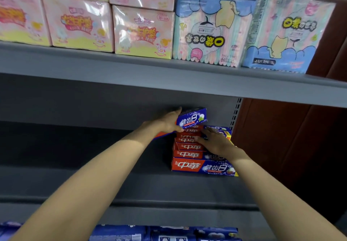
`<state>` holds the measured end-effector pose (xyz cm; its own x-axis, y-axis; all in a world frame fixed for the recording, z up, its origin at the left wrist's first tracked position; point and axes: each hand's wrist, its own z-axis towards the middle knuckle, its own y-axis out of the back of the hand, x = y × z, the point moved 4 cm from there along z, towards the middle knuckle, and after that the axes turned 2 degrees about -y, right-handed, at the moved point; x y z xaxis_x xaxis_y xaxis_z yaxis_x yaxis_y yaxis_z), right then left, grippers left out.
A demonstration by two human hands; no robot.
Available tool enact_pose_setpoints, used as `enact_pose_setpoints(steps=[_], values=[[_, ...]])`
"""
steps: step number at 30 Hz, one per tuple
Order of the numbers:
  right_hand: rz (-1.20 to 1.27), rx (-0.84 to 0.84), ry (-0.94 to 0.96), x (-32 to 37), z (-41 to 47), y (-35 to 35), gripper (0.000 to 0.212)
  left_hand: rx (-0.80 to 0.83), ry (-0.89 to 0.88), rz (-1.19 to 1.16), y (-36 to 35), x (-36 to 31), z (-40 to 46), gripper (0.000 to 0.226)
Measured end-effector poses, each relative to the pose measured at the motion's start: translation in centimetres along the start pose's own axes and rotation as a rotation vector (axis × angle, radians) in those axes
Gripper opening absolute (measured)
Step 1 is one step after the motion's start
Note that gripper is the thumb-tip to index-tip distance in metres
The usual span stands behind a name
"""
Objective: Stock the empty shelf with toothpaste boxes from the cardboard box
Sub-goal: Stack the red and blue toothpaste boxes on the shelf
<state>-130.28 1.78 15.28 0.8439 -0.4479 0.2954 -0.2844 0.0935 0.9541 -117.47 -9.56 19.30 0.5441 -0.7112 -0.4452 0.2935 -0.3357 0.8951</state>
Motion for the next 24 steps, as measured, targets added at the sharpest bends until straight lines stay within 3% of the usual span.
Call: enact_pose_setpoints(steps=[5,11,19,24], values=[[-0.096,0.039,-0.014,-0.7,0.9,-0.2,0.065,-0.045,-0.02,0.002,0.1,-0.4,2.3,0.061],[-0.093,0.015,0.037,-1.1,1.1,0.3,0.054,-0.141,-0.182,0.163,-0.9,-2.8,4.8,0.039],[-0.195,-0.008,0.038,-0.7,1.3,0.8,0.042,-0.167,-0.31,0.239,-3.3,-6.6,8.4,0.04],[-0.283,-0.003,0.086,-1.4,1.9,0.6,0.044,-0.19,-0.302,0.308,-4.3,-6.4,9.0,0.048]])
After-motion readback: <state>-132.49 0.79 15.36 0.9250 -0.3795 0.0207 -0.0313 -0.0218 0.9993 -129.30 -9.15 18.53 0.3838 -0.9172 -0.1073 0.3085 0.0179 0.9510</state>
